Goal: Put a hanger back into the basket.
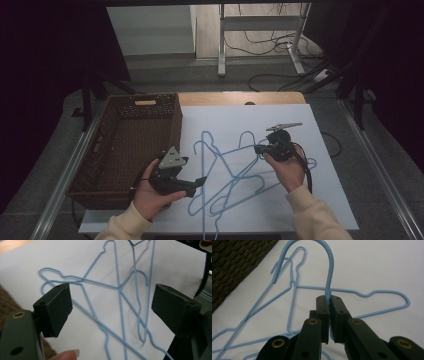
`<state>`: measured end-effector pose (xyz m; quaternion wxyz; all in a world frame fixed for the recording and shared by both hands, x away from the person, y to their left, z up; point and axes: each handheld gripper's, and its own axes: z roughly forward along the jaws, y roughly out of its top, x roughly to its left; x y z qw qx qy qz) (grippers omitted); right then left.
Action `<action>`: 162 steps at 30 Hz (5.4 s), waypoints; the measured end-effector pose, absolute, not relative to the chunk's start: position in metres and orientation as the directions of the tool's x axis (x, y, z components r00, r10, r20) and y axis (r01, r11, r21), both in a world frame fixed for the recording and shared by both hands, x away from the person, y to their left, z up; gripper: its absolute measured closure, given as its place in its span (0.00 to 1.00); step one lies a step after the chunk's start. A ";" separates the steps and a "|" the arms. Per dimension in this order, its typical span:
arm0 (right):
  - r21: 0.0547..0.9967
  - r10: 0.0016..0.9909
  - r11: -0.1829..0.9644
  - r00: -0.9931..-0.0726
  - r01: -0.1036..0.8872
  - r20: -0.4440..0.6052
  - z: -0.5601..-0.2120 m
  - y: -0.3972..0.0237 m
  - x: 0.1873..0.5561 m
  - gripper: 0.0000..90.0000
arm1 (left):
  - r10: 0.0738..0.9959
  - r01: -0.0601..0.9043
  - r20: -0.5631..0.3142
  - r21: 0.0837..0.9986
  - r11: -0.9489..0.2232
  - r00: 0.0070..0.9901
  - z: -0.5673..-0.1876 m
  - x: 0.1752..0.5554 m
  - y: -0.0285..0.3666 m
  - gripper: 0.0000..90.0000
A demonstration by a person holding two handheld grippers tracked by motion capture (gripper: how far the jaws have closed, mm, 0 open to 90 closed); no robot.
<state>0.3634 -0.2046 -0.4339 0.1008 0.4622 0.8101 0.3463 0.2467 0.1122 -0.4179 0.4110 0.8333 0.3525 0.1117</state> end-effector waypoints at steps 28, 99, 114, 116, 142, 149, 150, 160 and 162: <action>0.675 0.785 0.330 -0.590 0.659 0.192 -0.422 -0.208 0.347 0.96 | 0.521 0.616 -0.360 0.618 -0.488 0.774 -0.467 0.293 0.024 0.45; 0.855 0.729 0.198 -0.655 0.480 0.199 -0.429 -0.325 0.327 0.26 | 0.428 0.606 -0.483 0.764 -0.220 0.764 -0.374 0.298 0.100 0.96; 0.848 0.740 0.199 -0.643 0.491 0.199 -0.431 -0.329 0.327 0.26 | 0.477 0.583 -0.477 0.807 -0.096 0.738 -0.346 0.290 0.170 0.96; 0.843 0.742 0.210 -0.642 0.496 0.193 -0.433 -0.327 0.328 0.26 | 0.487 0.584 -0.480 0.808 -0.079 0.730 -0.346 0.290 0.180 0.96; 0.811 0.741 0.270 -0.650 0.519 0.168 -0.441 -0.319 0.330 0.26 | 0.639 0.578 -0.486 0.812 0.078 0.596 -0.363 0.276 0.292 0.96; 0.807 0.740 0.277 -0.651 0.521 0.166 -0.442 -0.317 0.330 0.26 | 0.681 0.581 -0.479 0.808 0.095 0.554 -0.373 0.273 0.320 0.96; 0.807 0.743 0.276 -0.649 0.522 0.165 -0.442 -0.317 0.330 0.26 | 0.696 0.587 -0.473 0.804 0.090 0.541 -0.377 0.273 0.327 0.96; 0.806 0.747 0.276 -0.645 0.524 0.163 -0.442 -0.317 0.329 0.26 | 0.730 0.615 -0.480 0.782 0.105 0.486 -0.397 0.274 0.350 0.96; 0.806 0.747 0.276 -0.645 0.524 0.163 -0.442 -0.317 0.329 0.26 | 0.734 0.619 -0.482 0.778 0.106 0.480 -0.399 0.275 0.351 0.96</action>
